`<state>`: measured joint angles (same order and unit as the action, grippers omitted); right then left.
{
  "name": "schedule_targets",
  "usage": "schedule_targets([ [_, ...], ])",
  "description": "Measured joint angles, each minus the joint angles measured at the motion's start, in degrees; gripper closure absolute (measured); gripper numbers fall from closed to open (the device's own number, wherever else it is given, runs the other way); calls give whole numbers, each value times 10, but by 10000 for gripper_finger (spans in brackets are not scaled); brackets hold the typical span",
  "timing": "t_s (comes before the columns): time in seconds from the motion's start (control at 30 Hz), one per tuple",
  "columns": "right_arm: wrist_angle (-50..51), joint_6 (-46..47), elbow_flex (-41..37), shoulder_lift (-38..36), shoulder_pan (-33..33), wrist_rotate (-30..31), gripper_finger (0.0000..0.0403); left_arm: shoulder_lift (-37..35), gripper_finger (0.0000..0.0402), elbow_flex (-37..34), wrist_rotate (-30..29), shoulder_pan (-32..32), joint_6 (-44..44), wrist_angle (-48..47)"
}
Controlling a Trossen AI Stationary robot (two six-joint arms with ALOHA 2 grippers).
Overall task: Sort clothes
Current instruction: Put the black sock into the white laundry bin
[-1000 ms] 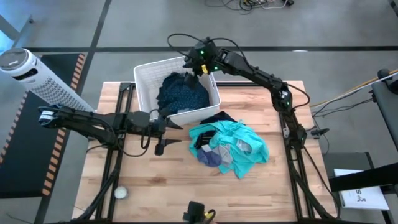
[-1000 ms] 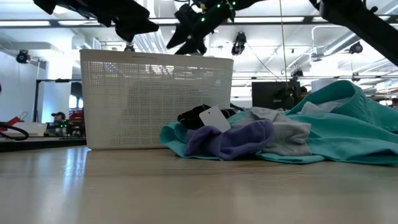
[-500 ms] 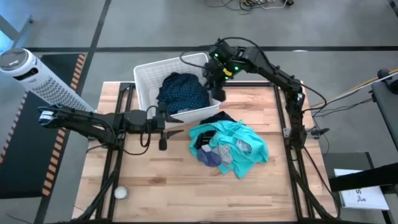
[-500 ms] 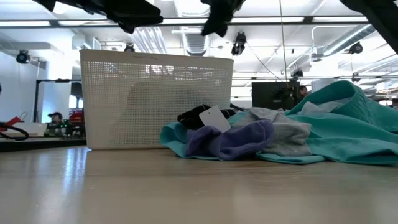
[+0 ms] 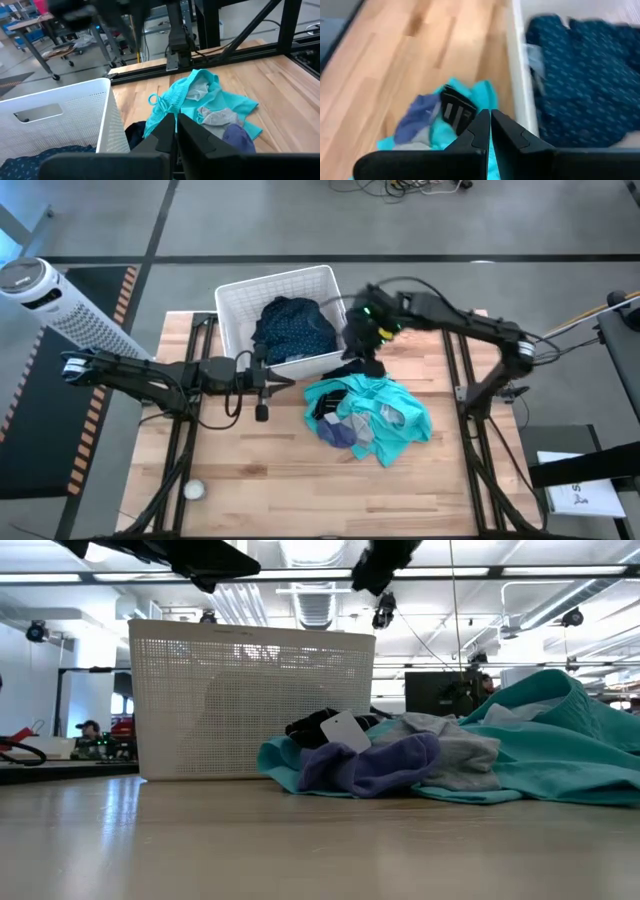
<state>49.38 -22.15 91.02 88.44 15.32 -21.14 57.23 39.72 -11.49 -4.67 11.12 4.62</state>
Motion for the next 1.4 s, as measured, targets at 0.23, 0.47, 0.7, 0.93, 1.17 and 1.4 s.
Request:
schedule_targets([
  [0.23, -171, 67, -210, -76, -42, -2, 402, 0, 399, 0, 0, 0, 4, 0],
  [0.47, -322, 130, -334, -69, -68, 1, 370, 0, 397, 0, 0, 0, -5, 1],
  [0.7, -391, 146, -372, -32, -78, 40, 291, 0, 398, 0, 0, 0, -13, 1],
  [0.93, -394, 141, -368, 28, -78, 92, 225, 0, 399, 0, 0, 0, -16, 1],
  [1.17, -395, 134, -340, 88, -78, 95, 209, 0, 400, 0, 0, 0, -16, 1],
  [1.4, -390, 121, -319, 109, -82, 171, 311, 0, 400, 0, 0, 0, -16, 1],
])
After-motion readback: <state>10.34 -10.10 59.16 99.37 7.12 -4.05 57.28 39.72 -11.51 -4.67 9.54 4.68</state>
